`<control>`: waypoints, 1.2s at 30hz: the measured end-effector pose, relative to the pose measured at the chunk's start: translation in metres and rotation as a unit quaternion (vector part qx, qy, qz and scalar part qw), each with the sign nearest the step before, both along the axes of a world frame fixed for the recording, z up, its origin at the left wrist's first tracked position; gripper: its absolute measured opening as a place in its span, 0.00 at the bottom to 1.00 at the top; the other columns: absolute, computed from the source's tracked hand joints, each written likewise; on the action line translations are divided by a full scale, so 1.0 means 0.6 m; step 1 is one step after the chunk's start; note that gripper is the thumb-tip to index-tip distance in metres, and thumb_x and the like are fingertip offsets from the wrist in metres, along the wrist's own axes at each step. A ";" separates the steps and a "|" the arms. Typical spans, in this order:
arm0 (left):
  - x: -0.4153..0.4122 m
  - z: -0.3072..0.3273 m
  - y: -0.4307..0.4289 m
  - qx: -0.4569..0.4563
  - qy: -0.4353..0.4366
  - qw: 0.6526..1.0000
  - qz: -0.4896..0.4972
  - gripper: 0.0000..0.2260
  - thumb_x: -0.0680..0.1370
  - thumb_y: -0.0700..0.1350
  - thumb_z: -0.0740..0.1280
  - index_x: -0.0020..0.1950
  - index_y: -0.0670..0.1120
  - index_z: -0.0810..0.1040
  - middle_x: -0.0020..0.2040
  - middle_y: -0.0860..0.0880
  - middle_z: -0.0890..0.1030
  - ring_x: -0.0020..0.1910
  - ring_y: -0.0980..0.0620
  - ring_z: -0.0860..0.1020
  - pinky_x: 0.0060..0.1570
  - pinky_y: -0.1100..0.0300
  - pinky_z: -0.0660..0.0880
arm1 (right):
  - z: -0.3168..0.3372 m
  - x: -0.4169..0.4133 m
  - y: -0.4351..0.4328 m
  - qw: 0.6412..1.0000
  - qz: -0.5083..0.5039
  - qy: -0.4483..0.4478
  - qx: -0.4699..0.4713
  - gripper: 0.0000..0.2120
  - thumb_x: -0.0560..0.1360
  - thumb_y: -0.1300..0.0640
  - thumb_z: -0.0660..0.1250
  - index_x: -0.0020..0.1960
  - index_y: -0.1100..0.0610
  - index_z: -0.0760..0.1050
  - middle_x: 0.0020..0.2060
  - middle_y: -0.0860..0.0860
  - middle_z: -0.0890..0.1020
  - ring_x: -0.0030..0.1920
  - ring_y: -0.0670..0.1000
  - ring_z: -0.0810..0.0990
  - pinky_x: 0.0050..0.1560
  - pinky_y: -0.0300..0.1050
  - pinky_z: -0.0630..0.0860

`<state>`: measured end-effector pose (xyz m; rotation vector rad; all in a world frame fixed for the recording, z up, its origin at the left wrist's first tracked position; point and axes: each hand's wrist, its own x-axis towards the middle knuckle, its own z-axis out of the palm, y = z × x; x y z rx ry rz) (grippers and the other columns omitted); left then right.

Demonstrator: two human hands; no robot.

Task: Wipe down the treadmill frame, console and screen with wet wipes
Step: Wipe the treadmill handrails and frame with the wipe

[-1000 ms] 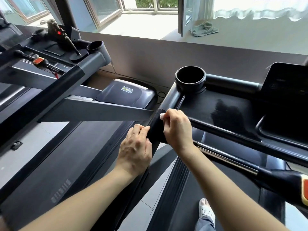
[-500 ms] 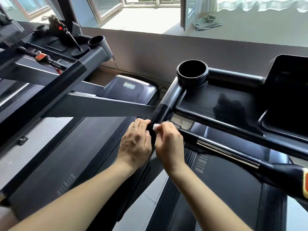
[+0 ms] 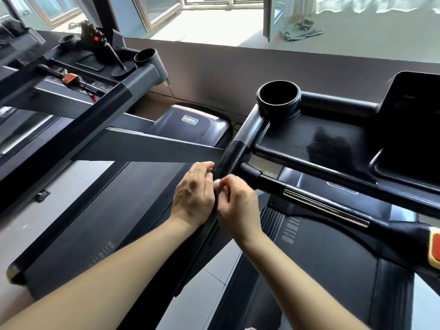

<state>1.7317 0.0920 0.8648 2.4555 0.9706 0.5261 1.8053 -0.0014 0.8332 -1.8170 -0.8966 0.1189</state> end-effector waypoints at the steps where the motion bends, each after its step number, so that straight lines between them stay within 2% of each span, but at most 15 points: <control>1: -0.011 0.003 -0.007 -0.010 0.002 1.000 0.010 0.19 0.81 0.49 0.54 0.65 0.44 0.78 0.60 0.48 0.80 0.59 0.47 0.78 0.59 0.56 0.71 | 0.002 0.020 0.008 1.000 -0.013 0.010 0.006 0.07 0.77 0.64 0.64 0.45 0.54 0.77 0.40 0.49 0.83 0.41 0.54 0.81 0.43 0.49 0.75; 4: -0.069 0.007 -0.034 0.003 0.043 0.999 0.000 0.18 0.81 0.55 0.56 0.65 0.50 0.75 0.59 0.53 0.77 0.58 0.52 0.76 0.58 0.53 0.74 | 0.010 0.074 0.029 0.998 -0.058 0.035 -0.008 0.07 0.76 0.66 0.64 0.46 0.56 0.78 0.38 0.51 0.83 0.39 0.56 0.81 0.40 0.45 0.71; 7: -0.123 0.001 -0.052 0.037 0.127 0.991 -0.021 0.28 0.79 0.65 0.54 0.73 0.51 0.70 0.65 0.55 0.74 0.64 0.53 0.74 0.62 0.52 0.74 | 0.008 0.049 0.022 0.998 -0.061 0.032 0.011 0.06 0.76 0.66 0.65 0.44 0.57 0.77 0.38 0.50 0.82 0.38 0.53 0.79 0.41 0.48 0.74; 9: -0.138 -0.009 -0.056 0.039 0.141 0.989 -0.020 0.31 0.79 0.66 0.53 0.76 0.49 0.67 0.66 0.54 0.73 0.65 0.52 0.74 0.63 0.51 0.74 | -0.001 0.009 0.001 0.999 -0.026 0.021 0.021 0.06 0.76 0.66 0.67 0.43 0.57 0.77 0.38 0.49 0.81 0.39 0.51 0.78 0.42 0.48 0.75; 12: -0.134 -0.017 -0.056 0.033 0.133 0.990 -0.010 0.31 0.79 0.65 0.53 0.77 0.49 0.65 0.66 0.52 0.73 0.64 0.51 0.75 0.63 0.50 0.75 | -0.005 -0.005 -0.017 0.999 0.024 -0.020 0.018 0.06 0.78 0.62 0.67 0.43 0.58 0.78 0.38 0.50 0.81 0.39 0.50 0.78 0.42 0.45 0.73; 16: -0.130 -0.014 -0.056 0.033 0.143 0.989 -0.008 0.32 0.78 0.63 0.53 0.78 0.48 0.64 0.65 0.52 0.72 0.63 0.50 0.74 0.62 0.51 0.75 | 0.008 0.055 0.033 0.999 -0.032 -0.001 0.024 0.07 0.79 0.55 0.68 0.45 0.57 0.80 0.35 0.49 0.82 0.36 0.51 0.79 0.40 0.47 0.74; 20: -0.129 -0.013 -0.054 0.021 0.143 0.990 -0.010 0.32 0.77 0.62 0.54 0.78 0.48 0.64 0.66 0.52 0.72 0.64 0.50 0.74 0.63 0.52 0.74 | 0.014 0.060 0.052 0.997 -0.071 0.013 0.018 0.04 0.77 0.61 0.69 0.44 0.57 0.79 0.35 0.50 0.82 0.36 0.53 0.80 0.39 0.42 0.68; 23: -0.131 -0.015 -0.051 0.011 0.136 0.991 -0.010 0.31 0.76 0.60 0.56 0.77 0.49 0.65 0.65 0.52 0.72 0.64 0.50 0.74 0.63 0.52 0.74 | 0.008 -0.001 0.026 1.000 -0.012 -0.009 0.024 0.06 0.77 0.61 0.70 0.42 0.57 0.78 0.36 0.50 0.81 0.38 0.51 0.78 0.40 0.45 0.73; 26: -0.130 -0.016 -0.051 0.006 0.127 0.992 -0.010 0.29 0.76 0.59 0.56 0.76 0.50 0.66 0.63 0.52 0.73 0.62 0.50 0.75 0.60 0.52 0.74 | -0.004 -0.037 0.004 0.998 0.039 -0.041 0.014 0.06 0.77 0.62 0.71 0.42 0.57 0.76 0.37 0.48 0.79 0.38 0.50 0.77 0.39 0.45 0.73; 29: -0.130 -0.016 -0.050 0.003 0.127 0.992 -0.007 0.29 0.77 0.57 0.57 0.77 0.49 0.66 0.64 0.52 0.73 0.62 0.50 0.74 0.62 0.52 0.73 | -0.003 0.011 0.029 0.999 0.011 -0.045 0.020 0.07 0.79 0.61 0.69 0.42 0.57 0.76 0.38 0.48 0.80 0.39 0.50 0.77 0.41 0.46 0.73; 31: -0.131 -0.013 -0.052 -0.003 0.124 0.992 -0.005 0.29 0.78 0.56 0.57 0.78 0.48 0.65 0.66 0.51 0.73 0.64 0.51 0.74 0.64 0.53 0.72 | 0.006 0.051 0.051 0.999 -0.032 -0.035 0.017 0.06 0.78 0.60 0.66 0.43 0.58 0.77 0.40 0.51 0.83 0.40 0.53 0.80 0.42 0.48 0.74; 33: -0.131 -0.010 -0.053 -0.011 0.117 0.993 -0.006 0.28 0.78 0.55 0.56 0.78 0.48 0.66 0.66 0.51 0.74 0.64 0.51 0.74 0.65 0.53 0.71 | 0.008 0.063 0.060 0.998 -0.056 -0.029 0.013 0.05 0.77 0.60 0.66 0.44 0.59 0.78 0.40 0.53 0.84 0.41 0.54 0.81 0.42 0.45 0.72; 36: -0.132 -0.008 -0.052 -0.022 0.107 0.994 -0.004 0.27 0.78 0.54 0.55 0.77 0.47 0.67 0.66 0.50 0.75 0.63 0.50 0.75 0.64 0.53 0.72 | 0.006 0.032 0.040 0.998 -0.029 -0.043 0.023 0.05 0.79 0.61 0.67 0.44 0.58 0.78 0.40 0.52 0.82 0.41 0.52 0.79 0.43 0.46 0.74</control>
